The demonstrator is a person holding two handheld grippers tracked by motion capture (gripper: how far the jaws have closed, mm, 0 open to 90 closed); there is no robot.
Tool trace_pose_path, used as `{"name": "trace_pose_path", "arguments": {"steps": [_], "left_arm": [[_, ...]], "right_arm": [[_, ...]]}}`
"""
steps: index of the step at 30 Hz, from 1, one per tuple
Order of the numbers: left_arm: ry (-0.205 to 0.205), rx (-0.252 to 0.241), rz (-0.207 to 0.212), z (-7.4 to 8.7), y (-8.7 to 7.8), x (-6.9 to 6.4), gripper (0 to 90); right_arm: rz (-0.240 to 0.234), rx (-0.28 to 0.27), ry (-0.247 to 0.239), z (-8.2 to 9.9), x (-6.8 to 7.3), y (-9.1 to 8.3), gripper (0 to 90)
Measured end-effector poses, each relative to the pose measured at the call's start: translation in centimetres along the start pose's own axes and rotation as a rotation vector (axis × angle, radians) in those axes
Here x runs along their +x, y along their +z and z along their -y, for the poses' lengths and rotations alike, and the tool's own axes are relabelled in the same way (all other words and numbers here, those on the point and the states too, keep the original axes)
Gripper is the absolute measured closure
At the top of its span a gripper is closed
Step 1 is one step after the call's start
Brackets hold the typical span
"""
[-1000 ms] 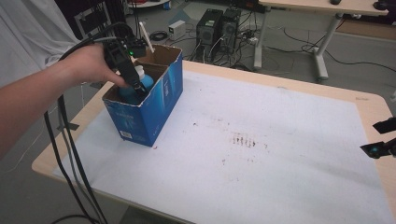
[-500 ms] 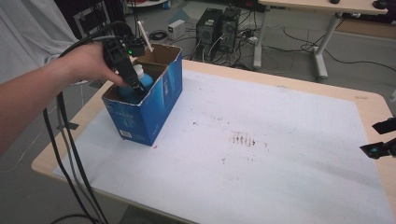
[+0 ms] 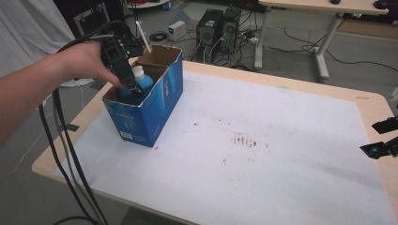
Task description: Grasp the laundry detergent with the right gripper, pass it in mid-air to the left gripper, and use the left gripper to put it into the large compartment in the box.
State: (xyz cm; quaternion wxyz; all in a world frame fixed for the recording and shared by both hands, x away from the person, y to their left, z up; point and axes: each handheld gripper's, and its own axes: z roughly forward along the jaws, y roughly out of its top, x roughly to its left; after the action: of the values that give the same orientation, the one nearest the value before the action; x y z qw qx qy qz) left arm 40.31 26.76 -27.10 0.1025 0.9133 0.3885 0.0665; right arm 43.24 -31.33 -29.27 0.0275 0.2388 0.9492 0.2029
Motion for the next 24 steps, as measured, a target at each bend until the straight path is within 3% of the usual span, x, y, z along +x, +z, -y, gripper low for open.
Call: {"name": "trace_pose_path", "arguments": {"steps": [3,13,19,24], "left_arm": [[0.036,0.002,-0.006,-0.1,-0.6,-0.1,21.5],[0.098,-0.023,-0.024,-1.1,-4.0,-0.5,16.6],[0.174,-0.055,-0.023,-3.1,-6.0,-2.1,16.6],[0.237,-0.077,-0.002,-5.1,-6.1,-3.8,16.6]], "right_arm": [[-0.001,-0.003,-0.003,0.0,0.0,0.0,13.7],[-0.006,-0.016,-0.007,0.0,0.6,-0.2,13.6],[0.001,-0.017,-0.017,-0.1,1.5,-0.3,13.6],[0.005,-0.025,-0.021,-0.1,2.1,-0.4,13.6]]}}
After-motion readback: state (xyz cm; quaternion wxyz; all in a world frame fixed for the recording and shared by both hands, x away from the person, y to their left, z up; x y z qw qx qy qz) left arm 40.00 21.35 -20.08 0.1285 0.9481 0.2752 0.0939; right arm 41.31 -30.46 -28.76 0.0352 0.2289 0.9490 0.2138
